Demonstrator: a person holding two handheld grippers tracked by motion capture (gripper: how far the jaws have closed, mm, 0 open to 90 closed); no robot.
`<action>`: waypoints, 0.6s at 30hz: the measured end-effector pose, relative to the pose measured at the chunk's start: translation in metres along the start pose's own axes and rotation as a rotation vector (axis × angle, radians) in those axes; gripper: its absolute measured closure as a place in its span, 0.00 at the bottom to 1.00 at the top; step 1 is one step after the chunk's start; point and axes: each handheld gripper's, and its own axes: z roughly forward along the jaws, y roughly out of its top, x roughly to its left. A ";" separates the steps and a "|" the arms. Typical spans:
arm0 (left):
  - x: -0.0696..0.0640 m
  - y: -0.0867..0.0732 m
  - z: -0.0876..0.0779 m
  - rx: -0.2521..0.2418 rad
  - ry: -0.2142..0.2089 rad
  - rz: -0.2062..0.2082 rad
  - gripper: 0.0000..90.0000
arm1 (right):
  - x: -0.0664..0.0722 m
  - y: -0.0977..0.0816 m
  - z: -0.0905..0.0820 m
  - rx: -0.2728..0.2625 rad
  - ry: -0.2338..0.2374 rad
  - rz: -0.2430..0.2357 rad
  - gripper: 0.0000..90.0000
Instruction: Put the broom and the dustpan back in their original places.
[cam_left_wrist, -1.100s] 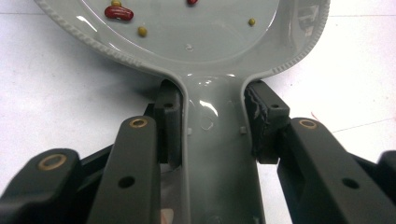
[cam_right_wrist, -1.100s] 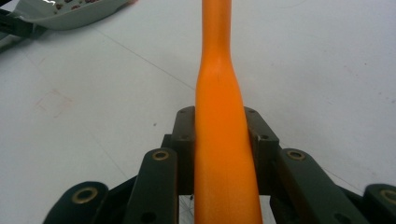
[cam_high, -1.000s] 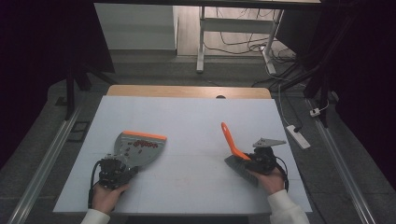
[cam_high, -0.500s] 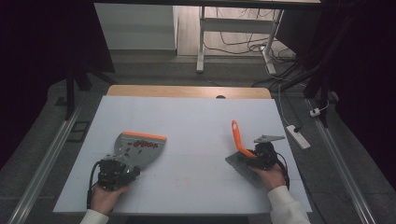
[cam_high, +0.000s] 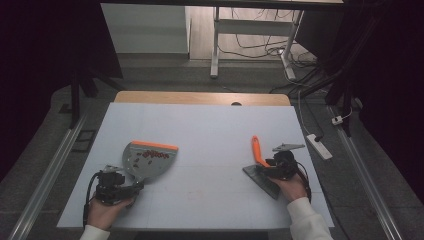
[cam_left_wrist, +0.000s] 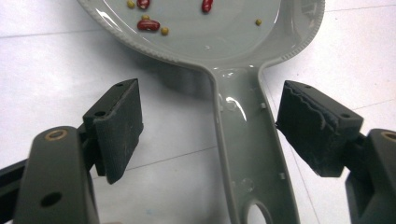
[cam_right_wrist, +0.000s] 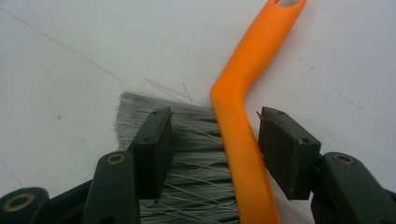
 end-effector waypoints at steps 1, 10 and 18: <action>0.000 0.000 -0.001 -0.004 0.003 0.004 0.26 | 0.000 0.000 0.000 -0.005 -0.002 0.003 0.50; -0.002 0.003 -0.014 -0.046 0.003 0.084 0.29 | 0.004 0.000 -0.011 -0.066 -0.001 -0.027 0.50; -0.004 0.010 -0.009 -0.079 -0.145 0.174 0.33 | 0.019 -0.005 -0.020 -0.081 0.068 -0.106 0.50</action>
